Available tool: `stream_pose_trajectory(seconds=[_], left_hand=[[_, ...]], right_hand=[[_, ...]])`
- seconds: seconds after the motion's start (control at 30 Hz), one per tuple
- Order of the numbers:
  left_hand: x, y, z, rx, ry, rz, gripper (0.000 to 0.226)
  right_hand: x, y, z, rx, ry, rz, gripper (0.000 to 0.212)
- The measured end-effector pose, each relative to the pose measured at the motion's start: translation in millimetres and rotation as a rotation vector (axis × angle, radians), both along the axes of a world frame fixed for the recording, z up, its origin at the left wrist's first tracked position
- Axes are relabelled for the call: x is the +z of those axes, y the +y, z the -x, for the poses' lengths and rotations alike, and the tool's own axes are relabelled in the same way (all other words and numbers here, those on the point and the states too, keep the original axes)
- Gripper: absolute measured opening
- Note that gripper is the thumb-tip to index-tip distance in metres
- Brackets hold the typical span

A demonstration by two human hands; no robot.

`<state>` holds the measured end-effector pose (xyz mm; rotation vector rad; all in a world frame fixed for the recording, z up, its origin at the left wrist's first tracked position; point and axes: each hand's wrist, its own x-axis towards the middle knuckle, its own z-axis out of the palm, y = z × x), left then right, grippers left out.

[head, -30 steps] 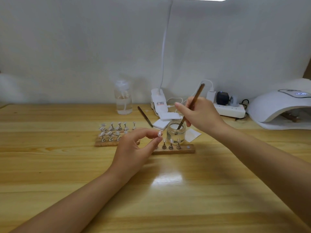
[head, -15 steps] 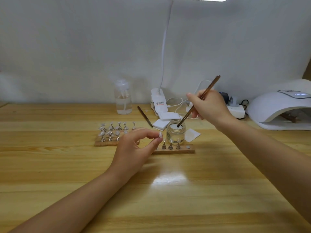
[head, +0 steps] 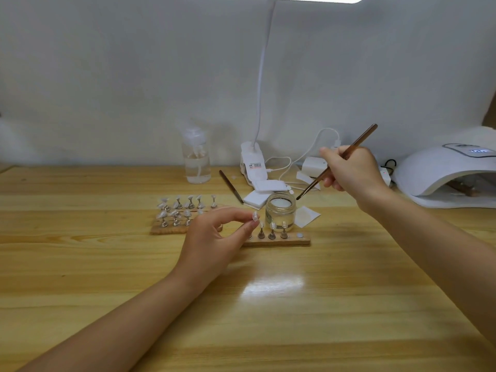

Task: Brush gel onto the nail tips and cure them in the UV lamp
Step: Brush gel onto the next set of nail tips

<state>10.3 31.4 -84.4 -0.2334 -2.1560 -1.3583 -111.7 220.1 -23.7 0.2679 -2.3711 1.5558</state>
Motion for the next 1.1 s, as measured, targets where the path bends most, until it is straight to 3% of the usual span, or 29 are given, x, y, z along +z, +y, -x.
stream_pose_trajectory(seconds=[0.2,0.6,0.77,0.97,1.1], left_hand=[[0,1,1,0.008,-0.003,-0.001,0.017],[-2,0,4,-0.024,0.030,0.039,0.013],[-2,-1,5,-0.014,0.029,0.049,0.017],[-3,-1,6,0.011,0.013,0.053,0.020],[-4,-2,7,0.027,0.014,0.069,0.027]], right_hand=[[-2,-5,-2,0.023,-0.050,0.121,0.029],[-15,6,-1,-0.035,-0.018,0.173,0.034],[-15,-1,-27,0.086,0.167,0.311,0.024],[-56,-20,-70,0.360,0.565,0.065,0.021],[-64,-20,-75,0.350,0.580,0.038,0.031]])
